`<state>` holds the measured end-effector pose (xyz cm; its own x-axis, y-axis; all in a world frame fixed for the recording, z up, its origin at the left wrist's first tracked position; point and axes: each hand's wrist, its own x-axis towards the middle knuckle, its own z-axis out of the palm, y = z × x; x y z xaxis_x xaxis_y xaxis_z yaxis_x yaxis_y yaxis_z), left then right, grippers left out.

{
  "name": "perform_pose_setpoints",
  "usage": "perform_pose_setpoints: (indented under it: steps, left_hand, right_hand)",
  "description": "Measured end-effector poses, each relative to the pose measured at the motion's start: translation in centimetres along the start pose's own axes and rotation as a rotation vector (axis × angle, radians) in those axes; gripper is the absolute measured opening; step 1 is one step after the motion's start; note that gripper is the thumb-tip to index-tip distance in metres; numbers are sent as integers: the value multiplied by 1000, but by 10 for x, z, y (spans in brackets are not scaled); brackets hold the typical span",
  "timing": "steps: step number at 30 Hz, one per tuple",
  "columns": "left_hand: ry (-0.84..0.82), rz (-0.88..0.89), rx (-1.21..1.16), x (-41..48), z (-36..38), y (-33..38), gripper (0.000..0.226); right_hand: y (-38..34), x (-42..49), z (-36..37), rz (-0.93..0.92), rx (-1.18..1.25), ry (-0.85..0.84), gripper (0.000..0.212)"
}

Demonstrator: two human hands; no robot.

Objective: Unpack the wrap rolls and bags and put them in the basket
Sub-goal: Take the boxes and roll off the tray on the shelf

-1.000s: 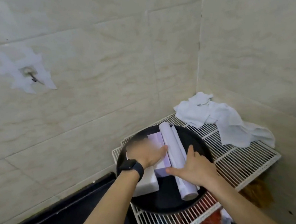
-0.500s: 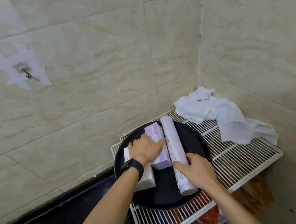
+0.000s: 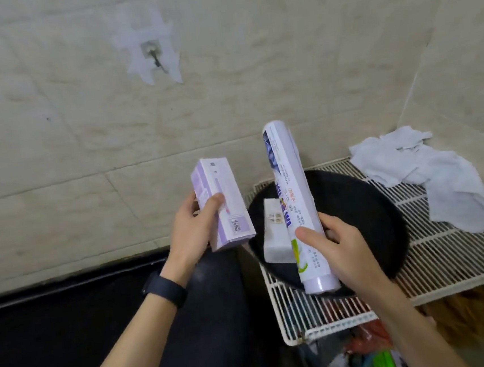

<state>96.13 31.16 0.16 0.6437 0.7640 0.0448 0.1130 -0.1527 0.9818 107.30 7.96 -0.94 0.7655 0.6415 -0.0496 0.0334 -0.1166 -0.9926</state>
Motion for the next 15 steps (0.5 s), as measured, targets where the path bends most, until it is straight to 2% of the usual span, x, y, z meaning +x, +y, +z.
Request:
perform_pose_setpoints:
  steps: [4, 7, 12, 15]
  left_hand:
    - [139, -161, 164, -37, -104, -61, 28]
    - [170, -283, 302, -67, -169, -116, 26]
    - [97, -544, 474, -111, -248, -210, 47]
    - [44, -629, 578, -128, -278, -255, 64]
  right_hand:
    - [8, -21, 76, 82, 74, -277, 47]
    - [32, -37, 140, 148, 52, -430, 48]
    - [112, -62, 245, 321, -89, -512, 38]
    - [168, -78, 299, 447, -192, -518, 40]
